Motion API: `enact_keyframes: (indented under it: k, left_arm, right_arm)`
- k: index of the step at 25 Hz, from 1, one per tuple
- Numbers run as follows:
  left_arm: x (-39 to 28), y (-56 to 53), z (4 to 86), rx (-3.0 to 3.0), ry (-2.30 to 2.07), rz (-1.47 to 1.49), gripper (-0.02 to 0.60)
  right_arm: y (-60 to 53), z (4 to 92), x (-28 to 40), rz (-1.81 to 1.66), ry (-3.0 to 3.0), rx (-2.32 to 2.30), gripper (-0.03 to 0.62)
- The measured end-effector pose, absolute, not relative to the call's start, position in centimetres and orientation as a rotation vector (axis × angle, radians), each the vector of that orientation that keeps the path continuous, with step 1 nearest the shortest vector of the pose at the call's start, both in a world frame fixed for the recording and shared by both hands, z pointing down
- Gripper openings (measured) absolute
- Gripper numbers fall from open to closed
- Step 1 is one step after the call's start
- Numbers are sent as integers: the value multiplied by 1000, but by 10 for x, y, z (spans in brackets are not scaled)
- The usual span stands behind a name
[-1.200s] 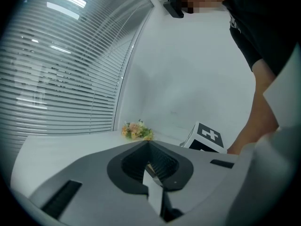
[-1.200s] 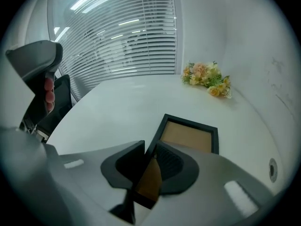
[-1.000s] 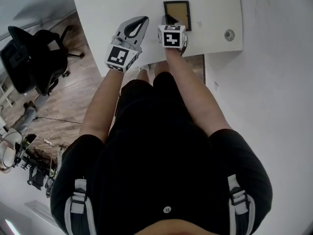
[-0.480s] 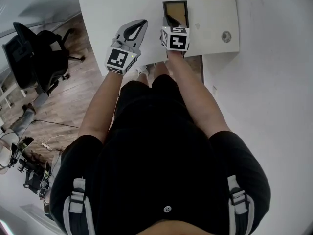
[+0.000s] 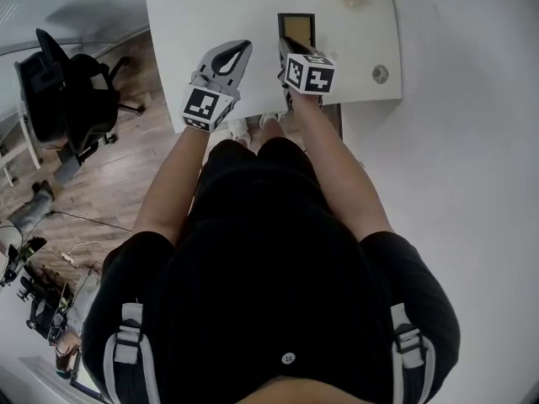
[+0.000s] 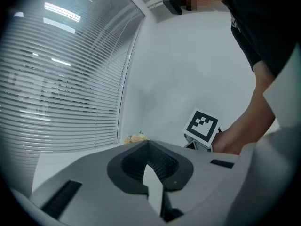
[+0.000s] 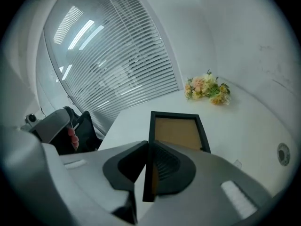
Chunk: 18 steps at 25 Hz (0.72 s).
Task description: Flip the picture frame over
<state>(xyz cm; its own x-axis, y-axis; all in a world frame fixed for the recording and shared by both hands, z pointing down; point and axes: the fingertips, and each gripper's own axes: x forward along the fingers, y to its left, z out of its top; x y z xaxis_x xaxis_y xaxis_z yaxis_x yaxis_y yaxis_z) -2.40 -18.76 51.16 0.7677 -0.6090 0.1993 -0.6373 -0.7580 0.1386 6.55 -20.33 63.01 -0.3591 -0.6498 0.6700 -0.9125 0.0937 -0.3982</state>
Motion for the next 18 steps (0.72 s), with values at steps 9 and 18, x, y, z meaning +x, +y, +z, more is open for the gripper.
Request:
enact_keyframes:
  k: [9, 18]
  left_arm:
    - [-28, -183, 506, 2769, -1003, 207, 6]
    - [-31, -177, 515, 2748, -1005, 223, 6]
  right_arm:
    - [-192, 614, 56, 1416, -2159, 1456, 49]
    - [-188, 611, 37, 1799, -2339, 1214, 49]
